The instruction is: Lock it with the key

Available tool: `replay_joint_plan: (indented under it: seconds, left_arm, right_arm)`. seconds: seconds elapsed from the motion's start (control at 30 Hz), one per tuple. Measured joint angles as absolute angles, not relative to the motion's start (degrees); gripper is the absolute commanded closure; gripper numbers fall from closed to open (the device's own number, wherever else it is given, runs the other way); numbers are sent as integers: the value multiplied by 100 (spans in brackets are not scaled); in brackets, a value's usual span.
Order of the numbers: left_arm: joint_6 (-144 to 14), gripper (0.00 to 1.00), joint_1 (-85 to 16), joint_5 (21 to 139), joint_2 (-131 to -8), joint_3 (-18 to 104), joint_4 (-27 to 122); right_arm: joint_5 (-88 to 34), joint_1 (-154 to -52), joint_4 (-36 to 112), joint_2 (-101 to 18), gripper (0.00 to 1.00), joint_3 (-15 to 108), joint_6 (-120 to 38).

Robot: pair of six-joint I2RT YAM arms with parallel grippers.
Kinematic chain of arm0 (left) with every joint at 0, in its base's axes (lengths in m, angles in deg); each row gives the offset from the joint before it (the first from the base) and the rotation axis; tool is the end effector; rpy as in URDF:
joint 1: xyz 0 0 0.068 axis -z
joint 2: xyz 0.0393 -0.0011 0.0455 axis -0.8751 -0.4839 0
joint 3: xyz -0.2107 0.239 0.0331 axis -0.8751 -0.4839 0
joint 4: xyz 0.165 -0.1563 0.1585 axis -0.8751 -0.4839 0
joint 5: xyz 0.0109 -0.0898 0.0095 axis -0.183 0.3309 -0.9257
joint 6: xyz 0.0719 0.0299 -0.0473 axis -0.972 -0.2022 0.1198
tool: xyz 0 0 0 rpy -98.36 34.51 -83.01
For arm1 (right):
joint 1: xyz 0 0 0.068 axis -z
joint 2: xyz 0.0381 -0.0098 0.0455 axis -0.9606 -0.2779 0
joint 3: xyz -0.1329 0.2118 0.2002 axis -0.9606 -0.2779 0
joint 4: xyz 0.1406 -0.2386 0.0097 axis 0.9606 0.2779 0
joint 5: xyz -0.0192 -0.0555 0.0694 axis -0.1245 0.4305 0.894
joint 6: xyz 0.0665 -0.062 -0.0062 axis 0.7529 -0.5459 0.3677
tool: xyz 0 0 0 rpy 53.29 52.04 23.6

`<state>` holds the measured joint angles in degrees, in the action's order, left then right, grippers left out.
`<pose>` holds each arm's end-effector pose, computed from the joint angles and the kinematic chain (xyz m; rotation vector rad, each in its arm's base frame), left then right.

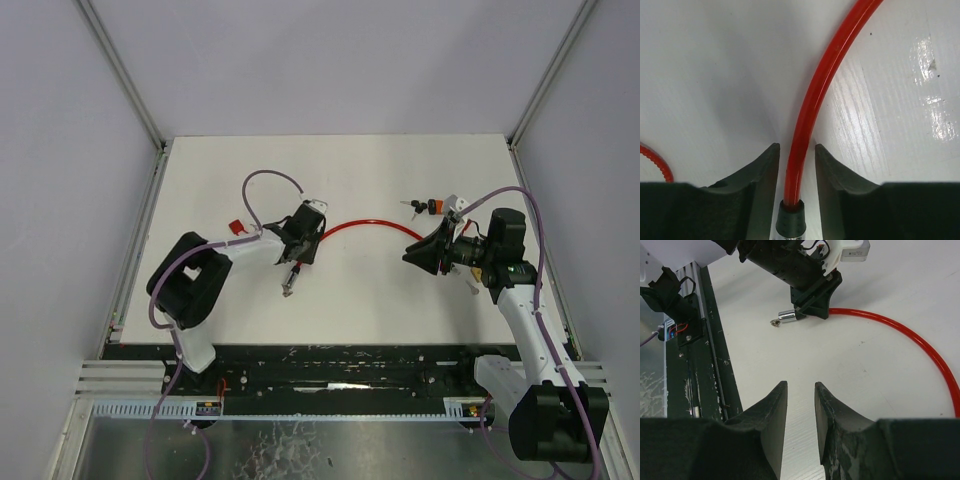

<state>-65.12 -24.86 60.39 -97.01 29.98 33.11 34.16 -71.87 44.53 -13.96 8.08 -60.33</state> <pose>0.3378 -0.2278 0.1527 0.4719 2.4807 -0.0840 0.1999 0.0693 0.3063 -0.8933 1.5913 1.0005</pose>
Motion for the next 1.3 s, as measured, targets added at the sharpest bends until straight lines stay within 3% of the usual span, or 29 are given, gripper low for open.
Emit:
replay_joint_plan:
  seconds: [0.03, 0.2, 0.53, 0.77, 1.03, 1.17, 1.3]
  left_arm:
    - [-6514, 81, -2488, 6091, -9727, 3000, 3300]
    - [-6514, 100, -2516, 6176, -9758, 3041, 3287]
    - [-6413, 100, -2518, 6266, -9060, 3013, 3073]
    - [-6380, 100, -2518, 6445, -8075, 2984, 3044]
    - [-6321, 100, -2518, 6673, -7683, 2716, 3040]
    - [-6317, 100, -2518, 6738, -7554, 2600, 3047]
    - [-6317, 100, -2518, 6771, -7524, 2587, 3060]
  right_arm:
    - [3433, -7187, 4451, -1396, 65, 808, -6033]
    - [3516, -7187, 4451, -1396, 65, 808, -6031]
    - [3717, -7187, 4541, -1407, 66, 808, -6503]
    - [4285, -7244, 5824, -2154, 60, 1282, -9130]
    - [4351, -7622, 8683, -4220, 48, 3393, -13768]
    - [4253, -7895, 10486, -5540, 52, 4477, -15480]
    - [4093, -8017, 11118, -6259, 57, 5011, -16133]
